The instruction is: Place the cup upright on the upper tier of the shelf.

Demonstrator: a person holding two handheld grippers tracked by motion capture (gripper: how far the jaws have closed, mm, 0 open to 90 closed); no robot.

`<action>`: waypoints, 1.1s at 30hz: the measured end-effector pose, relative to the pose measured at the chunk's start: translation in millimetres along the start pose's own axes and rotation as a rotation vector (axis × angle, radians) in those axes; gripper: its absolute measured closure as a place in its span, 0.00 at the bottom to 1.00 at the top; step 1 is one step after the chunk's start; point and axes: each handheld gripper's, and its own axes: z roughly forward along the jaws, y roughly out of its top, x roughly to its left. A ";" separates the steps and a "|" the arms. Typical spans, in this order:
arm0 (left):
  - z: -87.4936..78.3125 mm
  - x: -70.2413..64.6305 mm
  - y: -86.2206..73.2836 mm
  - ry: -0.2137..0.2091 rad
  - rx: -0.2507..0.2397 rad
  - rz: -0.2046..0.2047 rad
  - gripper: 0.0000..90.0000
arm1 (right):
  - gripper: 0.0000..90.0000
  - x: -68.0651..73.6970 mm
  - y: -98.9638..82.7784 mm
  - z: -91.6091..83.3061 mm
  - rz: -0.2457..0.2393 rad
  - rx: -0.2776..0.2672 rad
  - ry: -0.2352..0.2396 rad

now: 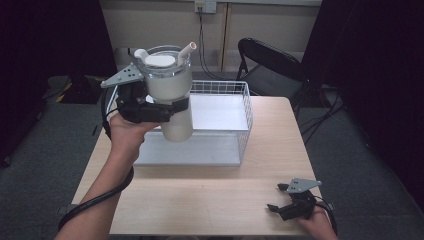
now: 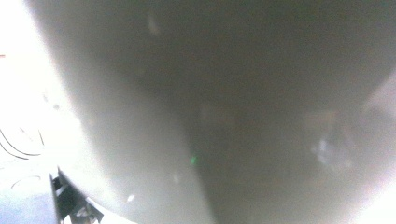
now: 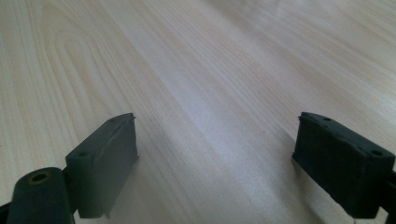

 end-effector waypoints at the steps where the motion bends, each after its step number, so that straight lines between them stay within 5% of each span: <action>1: 0.5 0.4 0.7 0.000 0.002 0.000 0.10 | 0.14 0.0 0.0 0.0 0.000 0.000 0.000; 33: 20.6 20.5 15.4 0.090 -0.001 0.018 0.10 | 0.14 -0.1 0.0 0.0 -0.001 0.000 0.001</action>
